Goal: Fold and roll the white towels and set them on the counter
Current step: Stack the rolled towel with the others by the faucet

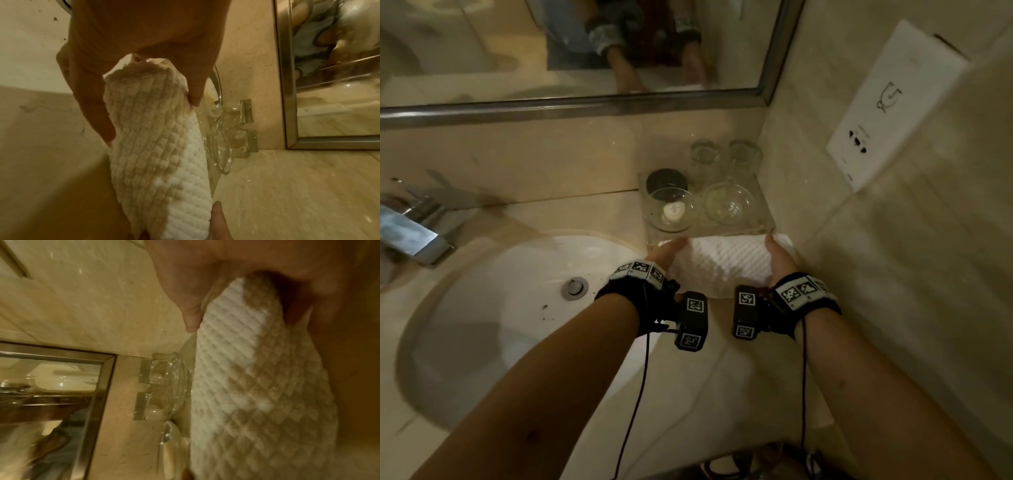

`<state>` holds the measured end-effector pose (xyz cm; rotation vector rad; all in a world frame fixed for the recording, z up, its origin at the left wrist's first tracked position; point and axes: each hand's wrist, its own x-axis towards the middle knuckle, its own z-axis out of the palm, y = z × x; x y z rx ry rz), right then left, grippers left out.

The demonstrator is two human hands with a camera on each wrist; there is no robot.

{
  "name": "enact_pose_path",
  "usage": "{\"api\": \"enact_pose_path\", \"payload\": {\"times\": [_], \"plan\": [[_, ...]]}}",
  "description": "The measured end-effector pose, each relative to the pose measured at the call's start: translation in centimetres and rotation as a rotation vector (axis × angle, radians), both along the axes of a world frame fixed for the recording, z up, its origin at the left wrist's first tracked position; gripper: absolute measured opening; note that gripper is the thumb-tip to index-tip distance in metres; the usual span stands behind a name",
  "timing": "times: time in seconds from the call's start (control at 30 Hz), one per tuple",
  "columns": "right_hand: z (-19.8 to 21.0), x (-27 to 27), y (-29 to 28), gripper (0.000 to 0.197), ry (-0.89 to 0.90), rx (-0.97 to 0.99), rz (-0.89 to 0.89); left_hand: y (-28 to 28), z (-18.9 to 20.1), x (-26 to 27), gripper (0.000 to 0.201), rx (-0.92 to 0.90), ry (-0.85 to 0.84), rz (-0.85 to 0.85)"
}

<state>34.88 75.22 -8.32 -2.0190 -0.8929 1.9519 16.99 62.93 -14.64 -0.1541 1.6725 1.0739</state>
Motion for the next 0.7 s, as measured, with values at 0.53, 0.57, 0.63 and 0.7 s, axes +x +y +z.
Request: {"api": "enact_pose_path", "payload": {"times": [0.53,0.57,0.63,0.7], "plan": [[1.9,1.3,-3.9,0.089,0.077,0.015,0.087,-6.7,11.9,4.1,0.035,0.04,-0.15,0.143],[2.3,1.4,-4.2,0.084,0.108,0.029,0.083,-6.8,11.6,4.1,0.036,0.028,-0.129,0.137],[2.9,1.9,-4.6,0.062,0.141,0.048,0.056,-7.3,11.4,4.4,0.036,-0.003,-0.122,0.151],[3.0,2.5,-4.9,0.064,0.148,0.05,0.019,-7.6,11.2,4.4,0.043,0.005,-0.123,0.143]]}}
